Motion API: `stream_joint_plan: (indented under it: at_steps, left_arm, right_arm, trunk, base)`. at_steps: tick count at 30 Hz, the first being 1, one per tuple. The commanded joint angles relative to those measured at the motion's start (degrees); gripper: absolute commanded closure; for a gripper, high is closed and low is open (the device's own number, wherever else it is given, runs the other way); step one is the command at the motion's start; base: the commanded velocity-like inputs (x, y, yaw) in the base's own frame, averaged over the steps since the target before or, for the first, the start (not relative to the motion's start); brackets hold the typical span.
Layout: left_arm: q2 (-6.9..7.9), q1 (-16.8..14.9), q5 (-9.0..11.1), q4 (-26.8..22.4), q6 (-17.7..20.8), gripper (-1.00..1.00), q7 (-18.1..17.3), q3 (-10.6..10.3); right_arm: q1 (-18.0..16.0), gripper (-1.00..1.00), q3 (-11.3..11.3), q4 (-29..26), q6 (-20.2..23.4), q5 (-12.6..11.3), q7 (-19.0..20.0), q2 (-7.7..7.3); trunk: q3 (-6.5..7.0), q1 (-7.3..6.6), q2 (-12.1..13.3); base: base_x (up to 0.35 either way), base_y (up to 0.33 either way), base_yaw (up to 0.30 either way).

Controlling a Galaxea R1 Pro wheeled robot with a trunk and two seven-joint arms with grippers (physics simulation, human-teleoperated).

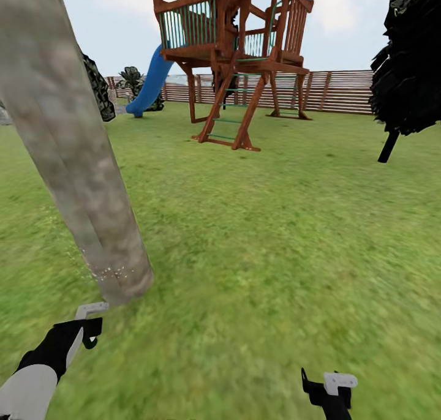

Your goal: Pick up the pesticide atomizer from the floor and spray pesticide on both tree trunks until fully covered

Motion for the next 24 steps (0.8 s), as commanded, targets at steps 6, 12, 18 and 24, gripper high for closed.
stream_joint_plan:
  at_steps: [6, 12, 18, 24]
  left_arm:
    - [0.06, -1.84, -0.30, -3.46, 0.67, 1.00, -0.75, -0.18]
    - [-4.38, -2.46, -0.47, -8.51, 4.88, 1.00, -0.79, -2.32]
    - [-2.11, -1.93, -0.28, -14.01, 7.16, 1.00, -0.80, -2.34]
    - [-2.37, -3.72, -0.16, -15.71, 7.21, 1.00, -0.88, -2.24]
  right_arm:
    - [0.01, -1.00, -0.01, 0.03, 0.00, 0.00, 0.00, -0.14]
    - [0.03, -1.00, -0.03, 0.04, 0.00, 0.01, 0.00, -0.13]
    - [0.02, -1.00, 0.02, 0.04, 0.03, 0.01, 0.00, -0.11]
    - [0.02, -1.00, 0.02, 0.04, 0.06, 0.01, 0.00, -0.06]
  trunk:
    - [0.00, 0.00, 0.00]
    - [0.00, 0.00, 0.00]
    - [0.00, 0.00, 0.00]
    - [0.00, 0.00, 0.00]
  base:
    - [0.000, 0.000, 0.051]
    - [0.000, 0.000, 0.000]
    - [0.000, 0.000, 0.011]
    - [0.000, 0.000, 0.252]
